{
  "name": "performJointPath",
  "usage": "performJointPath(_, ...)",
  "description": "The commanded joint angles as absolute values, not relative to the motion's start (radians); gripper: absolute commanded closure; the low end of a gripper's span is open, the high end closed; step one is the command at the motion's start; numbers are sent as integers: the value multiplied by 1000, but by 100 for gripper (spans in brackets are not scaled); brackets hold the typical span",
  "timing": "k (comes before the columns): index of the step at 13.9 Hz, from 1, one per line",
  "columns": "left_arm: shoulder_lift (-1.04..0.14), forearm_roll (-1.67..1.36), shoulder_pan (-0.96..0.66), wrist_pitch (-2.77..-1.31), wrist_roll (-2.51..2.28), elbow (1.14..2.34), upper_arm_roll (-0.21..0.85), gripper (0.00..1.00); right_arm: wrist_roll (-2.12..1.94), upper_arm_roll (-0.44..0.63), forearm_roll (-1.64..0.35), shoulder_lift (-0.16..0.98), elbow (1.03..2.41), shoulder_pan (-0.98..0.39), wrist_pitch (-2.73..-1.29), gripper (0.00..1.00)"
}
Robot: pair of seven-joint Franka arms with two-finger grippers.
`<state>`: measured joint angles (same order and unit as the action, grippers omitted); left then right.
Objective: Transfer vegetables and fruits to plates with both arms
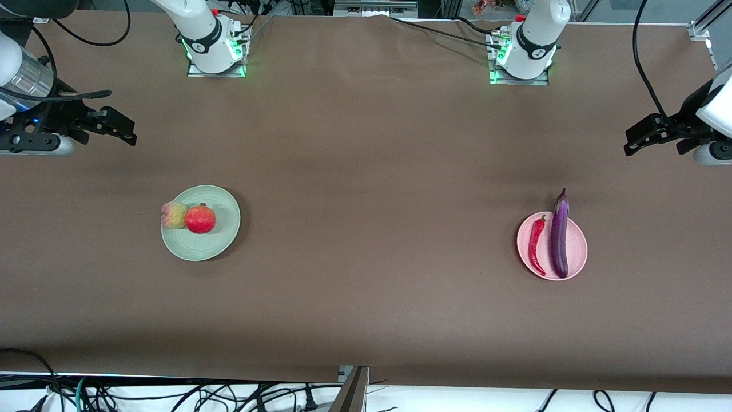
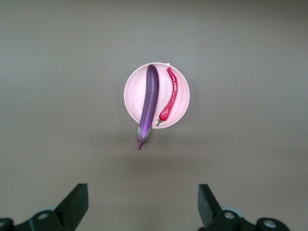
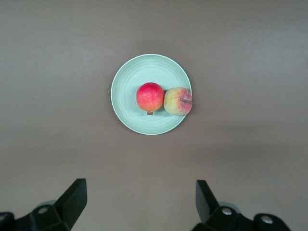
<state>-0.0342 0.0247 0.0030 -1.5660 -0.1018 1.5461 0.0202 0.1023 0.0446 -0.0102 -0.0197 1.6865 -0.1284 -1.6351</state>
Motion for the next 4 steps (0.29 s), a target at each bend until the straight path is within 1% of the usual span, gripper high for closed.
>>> performJointPath(1, -9, 5, -8, -1568, -163, 1571, 24, 0, 91, 20, 2, -15, 1654, -110, -1614, 0)
performJointPath(3, -6, 2, -9, -1562, -164, 1572, 28, 0, 92, 20, 2, -8, 1638, -110, -1615, 0)
performJointPath(4, -6, 2, -9, -1559, -172, 1571, 46, 0, 89, 20, 2, 4, 1623, -110, -1612, 1)
